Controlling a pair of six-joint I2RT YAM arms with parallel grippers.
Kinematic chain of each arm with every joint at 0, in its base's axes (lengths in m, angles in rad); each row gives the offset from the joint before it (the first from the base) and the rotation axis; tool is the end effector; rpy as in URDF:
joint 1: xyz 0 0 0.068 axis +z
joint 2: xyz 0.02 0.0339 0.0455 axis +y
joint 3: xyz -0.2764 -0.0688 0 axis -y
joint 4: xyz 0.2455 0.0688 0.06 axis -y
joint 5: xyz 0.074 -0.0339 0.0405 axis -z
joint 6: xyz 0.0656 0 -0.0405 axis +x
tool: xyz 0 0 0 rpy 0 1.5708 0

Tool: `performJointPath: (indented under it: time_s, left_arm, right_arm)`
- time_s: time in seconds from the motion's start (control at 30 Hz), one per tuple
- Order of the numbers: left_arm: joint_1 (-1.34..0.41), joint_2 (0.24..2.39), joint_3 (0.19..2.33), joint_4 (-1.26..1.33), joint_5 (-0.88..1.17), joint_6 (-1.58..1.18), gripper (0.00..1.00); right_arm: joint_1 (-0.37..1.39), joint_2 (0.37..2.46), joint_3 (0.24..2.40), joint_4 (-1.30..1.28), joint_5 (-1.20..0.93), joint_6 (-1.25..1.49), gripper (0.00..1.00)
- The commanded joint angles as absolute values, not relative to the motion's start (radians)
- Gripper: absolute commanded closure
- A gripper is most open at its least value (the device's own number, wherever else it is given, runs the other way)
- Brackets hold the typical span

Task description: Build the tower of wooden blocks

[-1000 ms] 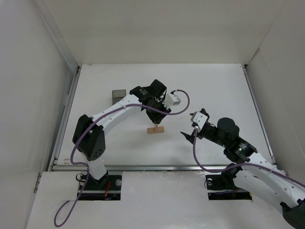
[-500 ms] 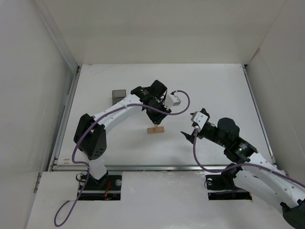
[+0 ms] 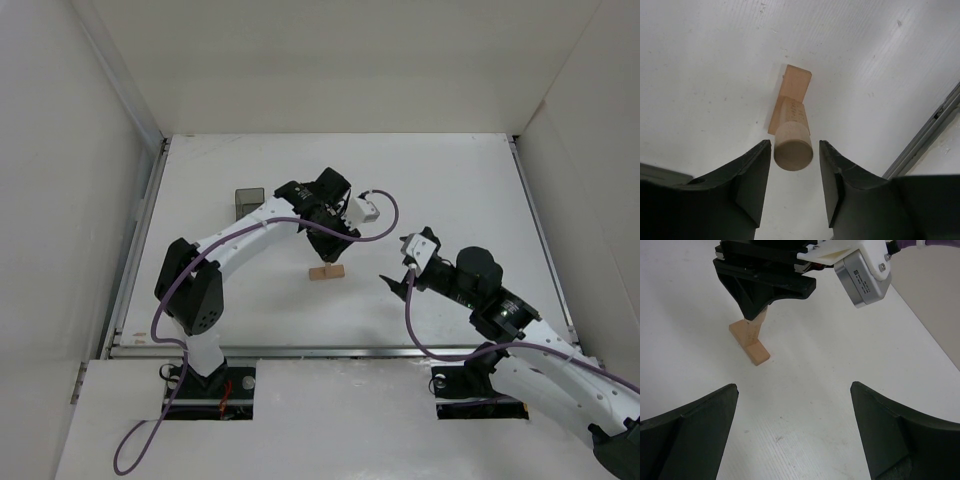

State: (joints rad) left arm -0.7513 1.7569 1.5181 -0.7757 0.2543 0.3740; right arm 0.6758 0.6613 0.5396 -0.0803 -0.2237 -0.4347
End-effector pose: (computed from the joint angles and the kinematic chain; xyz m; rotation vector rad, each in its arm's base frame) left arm 0.2785 -0.2827 0.2686 1.4695 2.1520 -0.4664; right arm 0.1376 0.1289 0.2853 -1.0741 1.4228 0.3721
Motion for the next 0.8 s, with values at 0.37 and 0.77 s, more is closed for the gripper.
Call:
performJointPath:
  time_s: [0.37,0.77]
  left_arm:
    - [-0.756,1.758,1.586,-0.807,0.27,0.385,0.43]
    - [-0.551,1.519,1.566,-0.506,-0.175,0.155,0.3]
  right_arm:
    - [0.683,0.649,0.541,-0.067,-0.216,-0.442,0.0]
    - [0.674,0.728,0.63,0.04,0.817,0.185,0.0]
